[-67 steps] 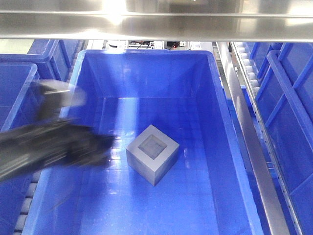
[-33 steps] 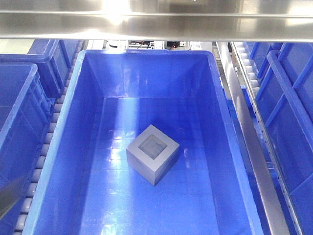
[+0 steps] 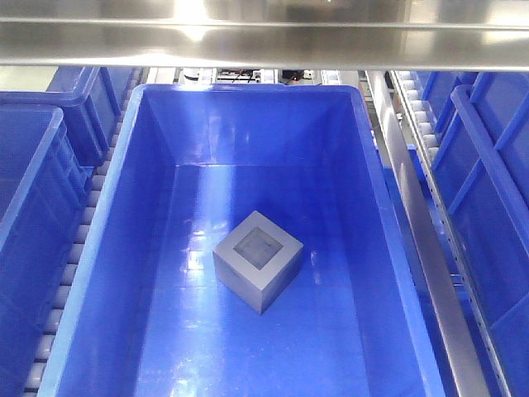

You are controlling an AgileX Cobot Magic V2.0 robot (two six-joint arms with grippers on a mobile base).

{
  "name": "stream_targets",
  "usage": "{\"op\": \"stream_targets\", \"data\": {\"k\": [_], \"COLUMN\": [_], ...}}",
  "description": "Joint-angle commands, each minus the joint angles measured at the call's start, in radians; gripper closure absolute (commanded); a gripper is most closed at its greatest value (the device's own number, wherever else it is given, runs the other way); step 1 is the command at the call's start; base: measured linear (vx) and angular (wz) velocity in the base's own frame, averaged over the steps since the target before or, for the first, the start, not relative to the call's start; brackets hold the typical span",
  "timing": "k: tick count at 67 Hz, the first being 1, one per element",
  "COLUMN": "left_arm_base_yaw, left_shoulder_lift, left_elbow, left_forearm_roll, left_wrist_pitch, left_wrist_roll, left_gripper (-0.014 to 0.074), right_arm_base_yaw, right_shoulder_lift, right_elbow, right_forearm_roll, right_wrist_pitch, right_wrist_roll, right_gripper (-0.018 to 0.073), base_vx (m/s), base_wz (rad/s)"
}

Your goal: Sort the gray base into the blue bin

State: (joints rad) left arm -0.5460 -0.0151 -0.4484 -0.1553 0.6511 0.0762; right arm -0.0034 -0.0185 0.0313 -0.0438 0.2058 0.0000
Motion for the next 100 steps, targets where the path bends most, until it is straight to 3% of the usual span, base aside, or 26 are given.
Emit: {"op": "stream_targets", "data": {"k": [1,13,48,55,64,73,84,96,100], "left_arm_base_yaw": [-0.005,-0.005,-0.005,0.000,0.118,0.293,0.461,0.539,0.543], "left_shoulder_lift": [0.009,0.009,0.009,0.009,0.009,0.009,0.007,0.006,0.006], "left_elbow": [-0.020,-0.020,-0.020,0.003,0.087,0.193,0.322,0.469,0.463], "left_forearm_roll": [-0.005,-0.004,-0.004,0.031,0.031,0.031,0.031,0.034,0.067], "left_wrist_pitch": [-0.058,-0.052,-0.013,-0.135,-0.318,-0.419,-0.544,-0.700,-0.658], "left_wrist_roll": [-0.004,-0.004,-0.006,-0.003,-0.003,-0.004,-0.004,-0.020,-0.025], "left_gripper": [0.0274,0.0609,0.0605,0.0605,0.0605,0.0605,0.0605,0.0605,0.0605], "right_arm_base_yaw": [-0.002,-0.002,-0.002,-0.002,-0.002,-0.002,-0.002,-0.002,-0.002], "right_shoulder_lift": [-0.007,-0.007,-0.007,-0.007,-0.007,-0.007,-0.007,-0.007,-0.007], "right_elbow": [0.006,0.006,0.006,0.006,0.006,0.006,0.006,0.006,0.006], "right_forearm_roll": [-0.009,-0.009,-0.009,-0.009,-0.009,-0.009,-0.009,-0.009,-0.009], "right_wrist_pitch": [-0.079,-0.079,-0.079,-0.079,-0.079,-0.079,-0.079,-0.079,-0.079], "right_wrist_roll": [-0.012,-0.012,-0.012,-0.012,-0.012,-0.012,-0.012,-0.012,-0.012], "right_gripper": [0.0564,0.0564,0.0564,0.0564,0.0564,0.0564,0.0564,0.0564,0.0564], "base_vx": [0.00,0.00,0.00,0.00,0.00,0.00,0.00,0.00,0.00], "base_wz": [0.00,0.00,0.00,0.00,0.00,0.00,0.00,0.00,0.00]}}
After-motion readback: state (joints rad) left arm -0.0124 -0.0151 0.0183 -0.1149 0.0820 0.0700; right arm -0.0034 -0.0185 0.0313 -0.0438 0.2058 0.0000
